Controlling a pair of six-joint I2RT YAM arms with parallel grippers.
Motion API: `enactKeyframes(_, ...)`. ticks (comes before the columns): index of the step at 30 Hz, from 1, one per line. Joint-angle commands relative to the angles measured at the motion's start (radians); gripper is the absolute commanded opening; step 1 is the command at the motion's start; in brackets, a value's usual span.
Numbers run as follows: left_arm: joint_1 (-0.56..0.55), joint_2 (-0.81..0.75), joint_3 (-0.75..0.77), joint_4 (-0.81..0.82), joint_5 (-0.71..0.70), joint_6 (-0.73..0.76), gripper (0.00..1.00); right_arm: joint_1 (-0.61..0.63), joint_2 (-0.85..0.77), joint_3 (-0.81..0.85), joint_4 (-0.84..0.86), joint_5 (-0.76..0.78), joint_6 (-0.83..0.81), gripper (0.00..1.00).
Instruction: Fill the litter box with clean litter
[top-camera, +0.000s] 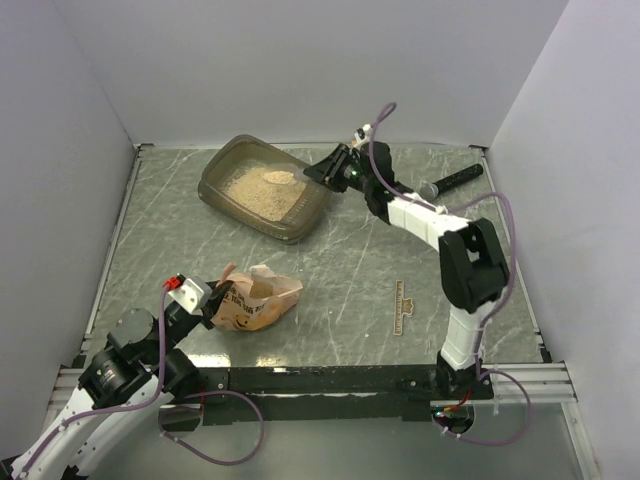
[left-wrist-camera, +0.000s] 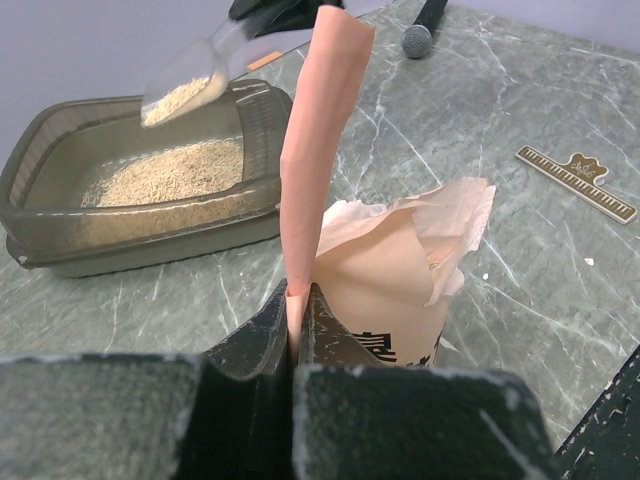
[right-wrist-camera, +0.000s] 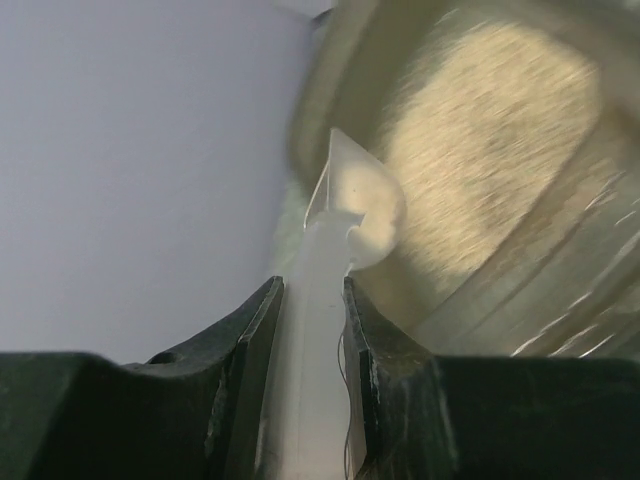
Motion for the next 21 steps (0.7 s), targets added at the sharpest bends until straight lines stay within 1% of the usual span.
enactKeyframes(1, -0.003, -0.005, 0.028, 0.151, -0.001, -0.032, 0.01, 0.012, 0.095, 0.204, -0.248, 0.131, -0.2, 0.0)
enactKeyframes(2, -0.003, -0.005, 0.026, 0.152, 0.001, -0.03, 0.01, 0.016, 0.113, 0.262, -0.273, 0.154, -0.244, 0.0)
enactKeyframes(3, -0.003, -0.006, 0.025, 0.154, 0.001, -0.029, 0.01, 0.021, 0.144, 0.29, -0.322, 0.163, -0.266, 0.0)
enactKeyframes(4, -0.003, -0.005, 0.025, 0.156, -0.001, -0.03, 0.01, 0.033, 0.159, 0.316, -0.331, 0.171, -0.289, 0.0)
enactKeyframes(6, -0.003, -0.005, 0.025, 0.157, 0.002, -0.029, 0.01, 0.048, 0.207, 0.408, -0.44, 0.227, -0.367, 0.0)
enactKeyframes(14, -0.003, -0.014, 0.022, 0.157, 0.001, -0.029, 0.01, 0.136, 0.282, 0.611, -0.598, 0.347, -0.597, 0.0)
enactKeyframes(18, -0.003, -0.014, 0.022, 0.157, -0.001, -0.029, 0.01, 0.189, 0.253, 0.625, -0.609, 0.413, -0.711, 0.0)
enactKeyframes(19, -0.003, -0.013, 0.022, 0.157, -0.001, -0.029, 0.01, 0.199, 0.243, 0.623, -0.609, 0.454, -0.753, 0.0)
enactKeyframes(21, -0.003, -0.011, 0.022, 0.157, -0.003, -0.03, 0.01, 0.219, 0.218, 0.622, -0.618, 0.49, -0.781, 0.0)
